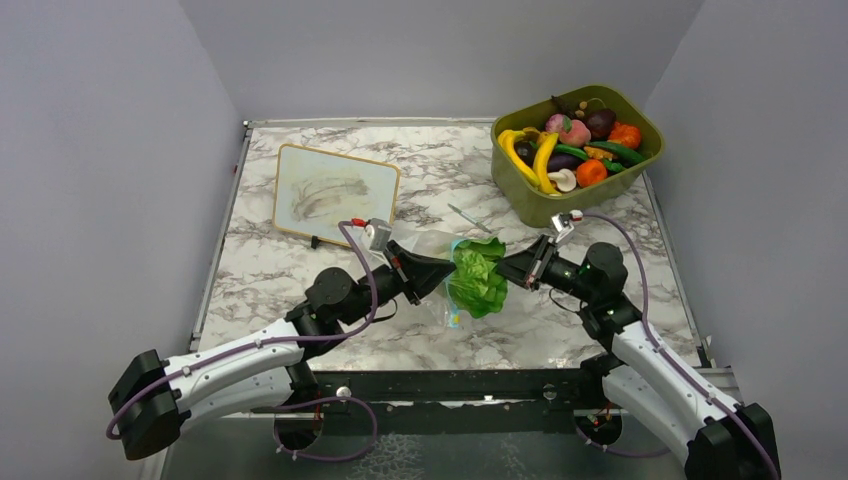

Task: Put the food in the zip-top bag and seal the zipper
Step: Place the fake vegetable in the zipper food storage bag.

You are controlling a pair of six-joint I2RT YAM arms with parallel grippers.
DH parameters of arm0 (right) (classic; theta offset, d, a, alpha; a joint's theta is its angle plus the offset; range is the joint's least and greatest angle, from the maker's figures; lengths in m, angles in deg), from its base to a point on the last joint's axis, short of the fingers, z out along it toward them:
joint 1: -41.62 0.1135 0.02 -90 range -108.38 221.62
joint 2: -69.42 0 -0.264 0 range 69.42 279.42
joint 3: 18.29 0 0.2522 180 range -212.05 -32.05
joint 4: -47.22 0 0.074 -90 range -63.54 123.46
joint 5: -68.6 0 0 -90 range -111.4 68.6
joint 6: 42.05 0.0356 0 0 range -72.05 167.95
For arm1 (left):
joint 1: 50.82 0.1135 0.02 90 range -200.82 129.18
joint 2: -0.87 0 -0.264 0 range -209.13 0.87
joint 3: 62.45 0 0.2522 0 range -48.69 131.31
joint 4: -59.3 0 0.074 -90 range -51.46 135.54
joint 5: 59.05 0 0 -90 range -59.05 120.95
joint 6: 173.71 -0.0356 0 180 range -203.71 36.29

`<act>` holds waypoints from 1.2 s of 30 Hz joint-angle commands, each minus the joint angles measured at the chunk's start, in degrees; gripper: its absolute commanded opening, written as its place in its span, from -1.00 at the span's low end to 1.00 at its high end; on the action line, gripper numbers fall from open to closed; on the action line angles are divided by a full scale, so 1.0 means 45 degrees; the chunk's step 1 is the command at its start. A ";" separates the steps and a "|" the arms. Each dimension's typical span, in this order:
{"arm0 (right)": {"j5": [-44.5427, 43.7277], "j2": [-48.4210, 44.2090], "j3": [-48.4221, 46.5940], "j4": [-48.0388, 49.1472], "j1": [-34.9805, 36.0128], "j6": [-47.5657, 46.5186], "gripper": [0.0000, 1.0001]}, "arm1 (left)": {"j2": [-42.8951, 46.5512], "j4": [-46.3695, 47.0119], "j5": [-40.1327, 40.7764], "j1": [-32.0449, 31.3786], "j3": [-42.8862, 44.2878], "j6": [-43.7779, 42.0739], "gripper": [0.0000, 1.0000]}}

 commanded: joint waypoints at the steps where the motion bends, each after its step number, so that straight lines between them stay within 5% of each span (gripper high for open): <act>1: -0.0186 -0.0072 0.0240 0.0964 0.0105 0.0401 -0.98 | -0.0216 0.0951 -0.0497 -0.0021 0.0192 -0.0063 -1.00; 6: 0.0020 -0.0520 0.0864 0.4402 0.0109 0.3317 -0.98 | -0.0343 0.0957 -0.0438 -0.0021 -0.0145 -0.0106 -1.00; 11: -0.0487 -0.1274 0.1186 0.5325 0.0109 0.3538 -0.98 | -0.0132 0.1030 -0.0083 -0.0021 -0.0131 0.1382 -1.00; 21: -0.0589 0.1147 -0.0273 0.2507 0.0340 -0.0271 -0.98 | -0.1671 0.2754 -0.1022 -0.0021 0.1084 0.2504 -1.00; 36: -0.1870 0.0746 -0.0972 0.2732 0.0521 0.0198 -0.98 | -0.2111 0.3017 -0.1159 -0.0020 0.0902 0.2333 -1.00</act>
